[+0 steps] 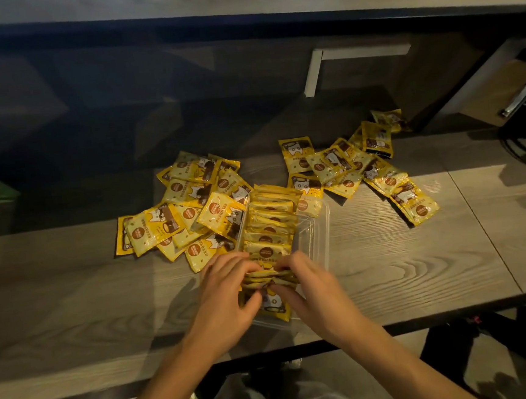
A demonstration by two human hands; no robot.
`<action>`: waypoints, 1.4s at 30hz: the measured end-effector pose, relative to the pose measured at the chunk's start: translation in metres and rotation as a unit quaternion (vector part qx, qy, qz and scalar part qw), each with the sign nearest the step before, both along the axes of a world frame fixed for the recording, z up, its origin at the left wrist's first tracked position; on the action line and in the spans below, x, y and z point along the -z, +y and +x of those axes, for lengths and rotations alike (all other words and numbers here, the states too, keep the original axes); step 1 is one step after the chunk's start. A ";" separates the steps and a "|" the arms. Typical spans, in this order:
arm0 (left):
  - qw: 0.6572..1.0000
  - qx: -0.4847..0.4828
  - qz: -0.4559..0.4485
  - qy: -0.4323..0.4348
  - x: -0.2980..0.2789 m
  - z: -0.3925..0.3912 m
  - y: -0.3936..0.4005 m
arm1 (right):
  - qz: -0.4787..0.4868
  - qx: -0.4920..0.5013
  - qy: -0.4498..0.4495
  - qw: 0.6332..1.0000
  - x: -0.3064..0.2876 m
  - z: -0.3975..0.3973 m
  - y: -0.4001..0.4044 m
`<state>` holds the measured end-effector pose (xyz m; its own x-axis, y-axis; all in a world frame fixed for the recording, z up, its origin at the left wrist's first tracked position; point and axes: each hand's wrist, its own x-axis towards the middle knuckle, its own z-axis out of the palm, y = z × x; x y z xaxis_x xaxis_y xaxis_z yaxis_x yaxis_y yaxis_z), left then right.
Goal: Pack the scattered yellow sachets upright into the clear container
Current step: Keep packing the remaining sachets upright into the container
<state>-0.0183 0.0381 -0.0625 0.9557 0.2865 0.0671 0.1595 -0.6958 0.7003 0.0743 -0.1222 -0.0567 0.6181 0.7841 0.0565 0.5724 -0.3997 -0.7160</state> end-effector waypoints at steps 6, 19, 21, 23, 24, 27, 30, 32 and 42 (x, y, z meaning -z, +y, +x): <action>1.000 0.016 -0.010 0.017 0.006 -0.004 0.000 | -0.197 0.002 -0.117 0.973 0.004 -0.006 0.000; 0.998 0.044 0.041 0.029 0.010 -0.004 0.001 | -0.157 0.025 0.064 0.985 -0.002 0.002 0.005; 0.996 0.042 0.071 0.042 0.010 -0.003 0.002 | -0.181 0.005 0.035 0.983 -0.004 0.002 0.005; 0.994 0.042 0.088 0.053 0.009 -0.002 0.004 | -0.172 -0.010 0.020 0.985 -0.005 0.000 0.004; 0.994 0.045 0.084 0.062 0.009 -0.001 0.005 | -0.161 -0.010 0.024 0.987 -0.006 -0.001 0.004; 0.991 0.052 0.069 0.102 0.008 0.002 0.006 | -0.146 0.011 0.028 0.989 -0.005 -0.004 0.002; 0.978 0.064 0.144 0.134 0.007 0.008 0.006 | -0.167 0.053 0.007 0.984 -0.003 -0.008 0.006; 0.971 0.075 0.179 0.137 0.006 0.014 0.007 | -0.182 0.078 0.001 0.980 -0.001 -0.009 0.012; 0.981 0.106 0.122 0.111 0.010 0.018 0.007 | -0.166 0.082 -0.009 0.983 0.004 -0.010 0.021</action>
